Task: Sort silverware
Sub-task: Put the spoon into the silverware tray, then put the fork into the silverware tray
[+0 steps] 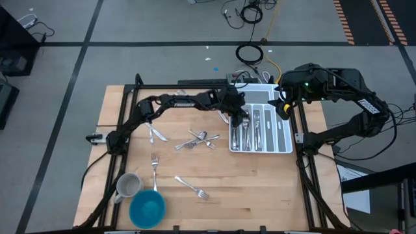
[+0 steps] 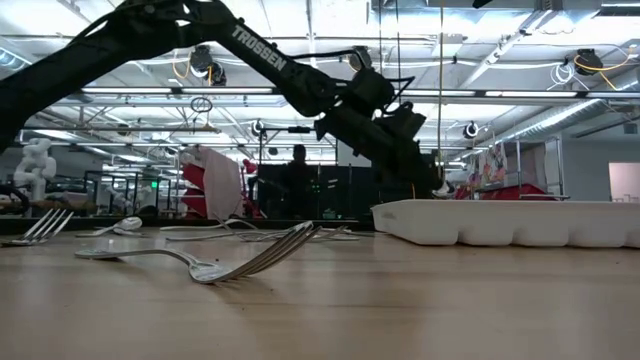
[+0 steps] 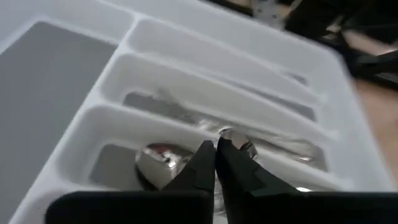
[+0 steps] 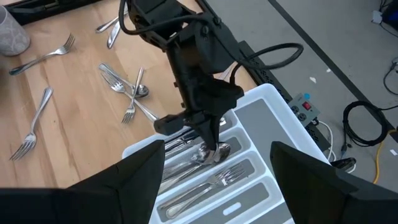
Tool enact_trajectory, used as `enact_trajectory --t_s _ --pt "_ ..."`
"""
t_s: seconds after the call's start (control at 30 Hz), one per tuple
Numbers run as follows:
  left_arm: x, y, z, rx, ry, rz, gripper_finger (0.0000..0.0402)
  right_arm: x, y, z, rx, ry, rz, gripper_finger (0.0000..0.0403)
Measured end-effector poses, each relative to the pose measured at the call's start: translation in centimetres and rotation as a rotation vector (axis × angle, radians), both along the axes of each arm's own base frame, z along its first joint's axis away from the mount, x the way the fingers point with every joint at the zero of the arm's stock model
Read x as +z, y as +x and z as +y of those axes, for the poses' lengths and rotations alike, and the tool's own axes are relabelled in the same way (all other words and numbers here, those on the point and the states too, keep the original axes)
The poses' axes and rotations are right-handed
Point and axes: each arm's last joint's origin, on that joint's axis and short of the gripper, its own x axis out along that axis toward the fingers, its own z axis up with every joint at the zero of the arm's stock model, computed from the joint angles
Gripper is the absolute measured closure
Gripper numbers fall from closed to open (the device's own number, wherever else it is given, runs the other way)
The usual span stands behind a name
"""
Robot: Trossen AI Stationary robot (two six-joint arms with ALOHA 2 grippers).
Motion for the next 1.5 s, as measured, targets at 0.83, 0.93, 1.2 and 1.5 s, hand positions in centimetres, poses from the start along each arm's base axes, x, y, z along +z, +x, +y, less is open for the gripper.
enact_trajectory --t_s 0.83,0.93,1.2,1.5 --pt "7.2 -2.0 -2.5 0.181 0.233 0.109 0.0249 0.0 0.0 0.0 0.020 -0.016 0.010 0.0117" --pt "10.3 -4.2 -4.4 0.139 0.357 0.248 0.0249 0.0 0.0 0.0 0.020 -0.016 0.010 0.0117" --pt "16.0 -11.7 -11.0 -0.034 0.399 0.603 0.0249 0.0 0.0 0.0 0.032 -0.027 0.016 0.0117" --pt "13.9 -18.6 -20.5 -0.386 0.465 0.684 0.0249 0.0 0.0 0.0 0.037 -0.035 0.019 0.0117"
